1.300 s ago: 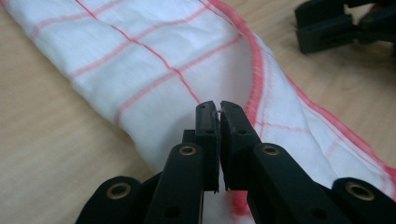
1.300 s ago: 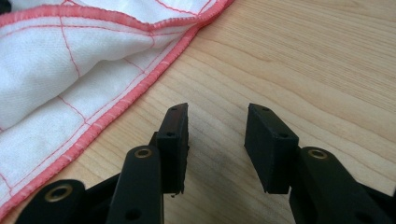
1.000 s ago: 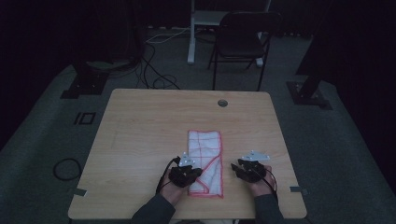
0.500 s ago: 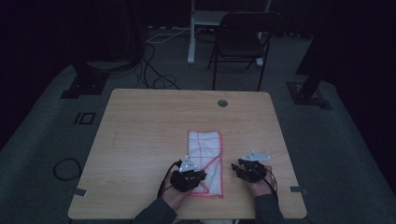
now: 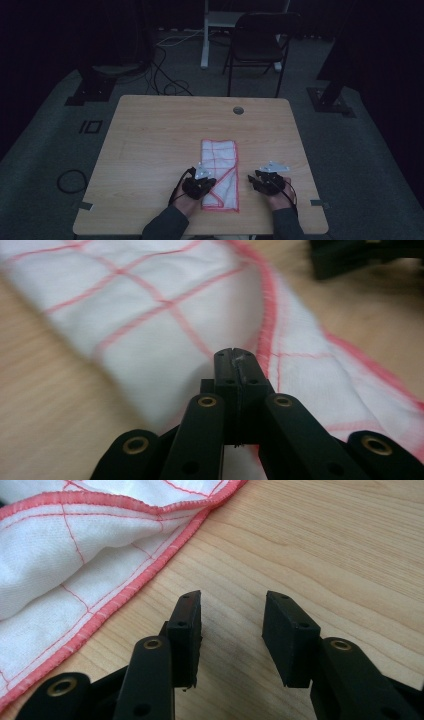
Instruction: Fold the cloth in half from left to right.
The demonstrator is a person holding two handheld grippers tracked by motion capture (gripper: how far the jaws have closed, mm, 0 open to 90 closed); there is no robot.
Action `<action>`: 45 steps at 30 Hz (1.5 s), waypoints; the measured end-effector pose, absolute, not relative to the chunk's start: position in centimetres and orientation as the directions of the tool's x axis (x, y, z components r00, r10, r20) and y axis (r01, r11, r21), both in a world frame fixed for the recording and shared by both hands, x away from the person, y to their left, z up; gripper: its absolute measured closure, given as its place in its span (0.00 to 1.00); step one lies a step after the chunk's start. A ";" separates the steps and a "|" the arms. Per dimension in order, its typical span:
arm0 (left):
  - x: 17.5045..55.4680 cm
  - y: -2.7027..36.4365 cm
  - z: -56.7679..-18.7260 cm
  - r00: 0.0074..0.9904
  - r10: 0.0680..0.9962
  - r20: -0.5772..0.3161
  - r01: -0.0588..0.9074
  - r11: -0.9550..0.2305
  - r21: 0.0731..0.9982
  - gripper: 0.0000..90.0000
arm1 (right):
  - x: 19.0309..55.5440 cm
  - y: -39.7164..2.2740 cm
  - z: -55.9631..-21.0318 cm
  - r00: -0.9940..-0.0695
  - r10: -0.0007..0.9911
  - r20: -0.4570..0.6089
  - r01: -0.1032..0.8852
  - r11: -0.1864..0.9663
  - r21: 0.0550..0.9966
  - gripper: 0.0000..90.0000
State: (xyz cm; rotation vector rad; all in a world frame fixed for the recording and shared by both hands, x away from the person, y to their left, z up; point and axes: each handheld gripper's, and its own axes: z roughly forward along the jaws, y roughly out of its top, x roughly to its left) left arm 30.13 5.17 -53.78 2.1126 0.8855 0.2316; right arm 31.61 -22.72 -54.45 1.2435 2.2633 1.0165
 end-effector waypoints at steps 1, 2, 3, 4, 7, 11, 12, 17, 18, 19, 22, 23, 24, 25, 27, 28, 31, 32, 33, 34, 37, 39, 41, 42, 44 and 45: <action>30.1 5.2 -53.8 0.736 0.664 -0.132 0.514 -0.421 0.747 1.00 | 31.6 -22.7 -54.4 -0.545 0.838 0.025 0.575 0.352 0.738 0.66; 29.5 5.0 -53.7 0.756 0.637 -0.151 0.502 -0.417 0.757 1.00 | 31.6 -22.7 -54.4 -0.545 0.838 0.025 0.575 0.352 0.738 0.66; 29.5 5.0 -53.7 0.756 0.637 -0.151 0.502 -0.417 0.757 0.99 | 31.6 -22.7 -54.4 -0.545 0.838 0.025 0.575 0.352 0.738 0.66; 28.8 4.7 -53.5 0.779 0.608 -0.154 0.481 -0.422 0.769 0.99 | 31.6 -22.7 -54.4 -0.545 0.838 0.024 0.575 0.353 0.738 0.66; 28.2 4.7 -53.4 0.800 0.582 -0.147 0.456 -0.430 0.779 0.97 | 31.6 -22.7 -54.4 -0.545 0.838 0.023 0.575 0.354 0.738 0.66; 27.9 4.9 -53.4 0.798 0.591 -0.120 0.445 -0.443 0.778 0.96 | 31.6 -22.8 -54.4 -0.544 0.839 0.024 0.575 0.352 0.738 0.66; 27.9 5.3 -53.5 0.786 0.609 -0.107 0.452 -0.448 0.771 0.97 | 31.6 -22.8 -54.4 -0.545 0.838 0.024 0.575 0.353 0.738 0.66; 27.6 5.6 -53.6 0.790 0.606 -0.094 0.445 -0.462 0.767 0.94 | 31.6 -22.7 -54.5 -0.544 0.838 0.025 0.575 0.352 0.739 0.66; 27.4 5.4 -53.6 0.795 0.599 -0.099 0.444 -0.462 0.767 0.94 | 31.6 -22.7 -54.5 -0.544 0.839 0.025 0.575 0.351 0.739 0.66; 27.4 5.3 -53.7 0.797 0.596 -0.099 0.443 -0.464 0.767 0.94 | 31.6 -22.7 -54.5 -0.544 0.839 0.023 0.575 0.353 0.738 0.66; 27.2 5.1 -53.9 0.788 0.608 -0.099 0.452 -0.461 0.764 0.92 | 31.6 -22.7 -54.4 -0.545 0.838 0.024 0.575 0.353 0.738 0.66; 27.2 5.1 -53.9 0.788 0.608 -0.099 0.452 -0.461 0.764 0.91 | 31.6 -22.7 -54.4 -0.545 0.838 0.024 0.575 0.353 0.738 0.66; 26.9 5.3 -54.0 0.782 0.617 -0.089 0.452 -0.464 0.762 0.90 | 31.6 -22.8 -54.4 -0.545 0.838 0.025 0.575 0.352 0.738 0.66; 26.9 5.3 -54.0 0.782 0.617 -0.089 0.452 -0.464 0.762 0.88 | 31.6 -22.8 -54.4 -0.545 0.838 0.025 0.575 0.352 0.738 0.66; 26.3 6.2 -54.2 0.775 0.627 -0.075 0.452 -0.469 0.759 0.87 | 31.6 -22.9 -54.4 -0.544 0.838 0.027 0.576 0.350 0.738 0.66; 26.1 6.6 -54.3 0.773 0.632 -0.066 0.450 -0.471 0.758 0.85 | 31.6 -22.9 -54.5 -0.545 0.838 0.027 0.576 0.351 0.739 0.66; 25.8 7.3 -54.3 0.765 0.641 -0.055 0.450 -0.472 0.758 0.83 | 31.6 -22.8 -54.5 -0.545 0.838 0.026 0.575 0.352 0.739 0.65; 25.8 7.5 -54.3 0.761 0.646 -0.055 0.454 -0.470 0.757 0.83 | 31.6 -22.8 -54.5 -0.546 0.837 0.025 0.575 0.353 0.738 0.65; 25.7 7.6 -54.4 0.762 0.646 -0.054 0.454 -0.472 0.756 0.85 | 31.6 -22.7 -54.5 -0.546 0.837 0.024 0.574 0.353 0.739 0.65; 25.7 7.6 -54.4 0.762 0.646 -0.054 0.454 -0.472 0.756 0.87 | 31.6 -22.7 -54.5 -0.546 0.837 0.024 0.574 0.353 0.739 0.65; 25.7 7.6 -54.5 0.762 0.647 -0.031 0.443 -0.485 0.754 0.98 | 31.6 -22.7 -54.5 -0.547 0.837 0.024 0.574 0.353 0.739 0.65; 25.7 7.7 -54.3 0.760 0.649 -0.035 0.449 -0.485 0.750 1.00 | 31.6 -22.7 -54.5 -0.550 0.835 0.019 0.570 0.358 0.739 0.65; 25.7 7.9 -54.2 0.755 0.655 -0.034 0.453 -0.484 0.749 1.00 | 31.6 -22.6 -54.5 -0.553 0.833 0.008 0.566 0.368 0.737 0.65; 25.7 8.1 -54.2 0.751 0.659 -0.033 0.455 -0.481 0.749 1.00 | 31.5 -22.6 -54.5 -0.553 0.833 0.006 0.566 0.370 0.737 0.65; 25.6 8.5 -54.0 0.742 0.669 -0.039 0.461 -0.468 0.754 1.00 | 31.6 -22.6 -54.5 -0.554 0.833 0.007 0.566 0.370 0.737 0.65; 25.6 8.5 -54.0 0.742 0.669 -0.039 0.461 -0.468 0.754 1.00 | 31.6 -22.6 -54.5 -0.554 0.833 0.007 0.565 0.370 0.738 0.65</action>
